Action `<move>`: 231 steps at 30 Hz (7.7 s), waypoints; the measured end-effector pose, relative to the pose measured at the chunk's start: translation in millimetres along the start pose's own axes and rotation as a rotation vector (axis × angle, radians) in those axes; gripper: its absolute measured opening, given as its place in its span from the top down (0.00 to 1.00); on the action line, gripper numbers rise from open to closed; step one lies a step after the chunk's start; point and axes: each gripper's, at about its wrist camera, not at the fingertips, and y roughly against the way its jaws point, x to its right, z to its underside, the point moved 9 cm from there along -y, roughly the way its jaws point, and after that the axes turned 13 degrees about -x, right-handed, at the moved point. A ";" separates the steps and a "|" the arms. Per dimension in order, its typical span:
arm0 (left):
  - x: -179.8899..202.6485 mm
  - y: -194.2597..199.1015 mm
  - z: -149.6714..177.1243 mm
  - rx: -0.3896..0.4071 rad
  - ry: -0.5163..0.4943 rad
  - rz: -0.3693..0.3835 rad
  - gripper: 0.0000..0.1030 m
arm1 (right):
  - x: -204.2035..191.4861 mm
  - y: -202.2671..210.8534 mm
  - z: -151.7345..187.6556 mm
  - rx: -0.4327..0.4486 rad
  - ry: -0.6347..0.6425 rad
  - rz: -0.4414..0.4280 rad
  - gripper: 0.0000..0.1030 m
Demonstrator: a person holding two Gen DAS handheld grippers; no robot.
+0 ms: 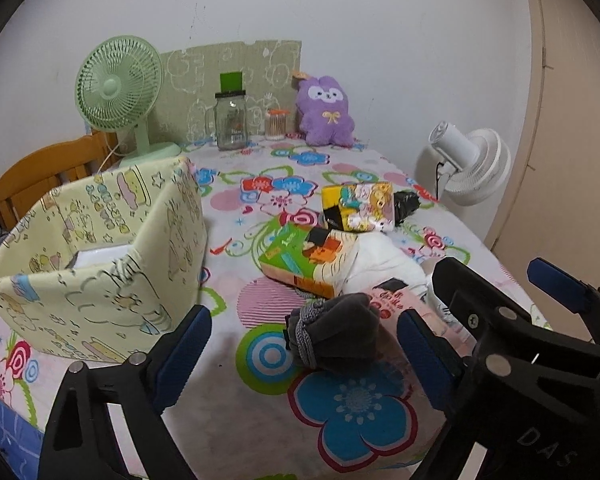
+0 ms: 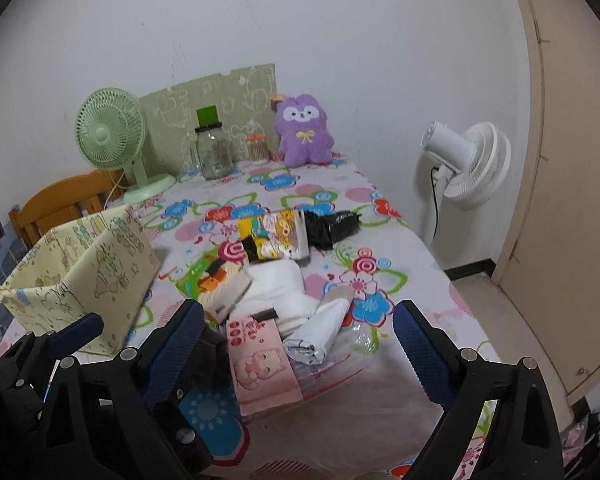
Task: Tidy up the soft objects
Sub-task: 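Grasp the dark grey knit sock with the left tool while the right tool grasps the white rolled towel, then carry the grey sock and white towel over the fabric box with both tools, then lower both items into the box and open both tools, then withdraw both tools from the box toward the remaining pile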
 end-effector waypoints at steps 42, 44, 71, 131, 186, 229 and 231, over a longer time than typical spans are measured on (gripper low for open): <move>12.9 -40.1 -8.9 -0.050 -0.004 -0.011 0.45 | 20.9 -61.0 1.9 -0.135 -0.084 0.007 0.82; 13.7 -37.2 -11.7 -0.045 -0.006 -0.006 0.46 | 21.3 -57.6 -1.5 -0.124 -0.087 0.008 0.82; 9.9 34.5 -62.5 0.033 -0.030 0.014 0.46 | -10.4 17.2 -58.9 0.000 -0.036 0.004 0.82; -176.5 28.5 -72.7 -0.092 0.076 -0.086 0.46 | -225.2 -36.6 -81.3 -0.190 0.218 -0.205 0.82; -163.7 43.0 -64.2 -0.091 0.067 -0.054 0.07 | -217.3 -25.6 -71.5 -0.212 0.206 -0.206 0.19; -44.5 81.2 -67.9 0.037 -0.038 0.026 0.00 | -102.5 51.7 -77.0 -0.021 0.180 -0.060 0.02; -40.3 79.9 -66.4 0.038 -0.043 0.029 0.00 | -97.5 51.9 -74.7 -0.018 0.177 -0.055 0.02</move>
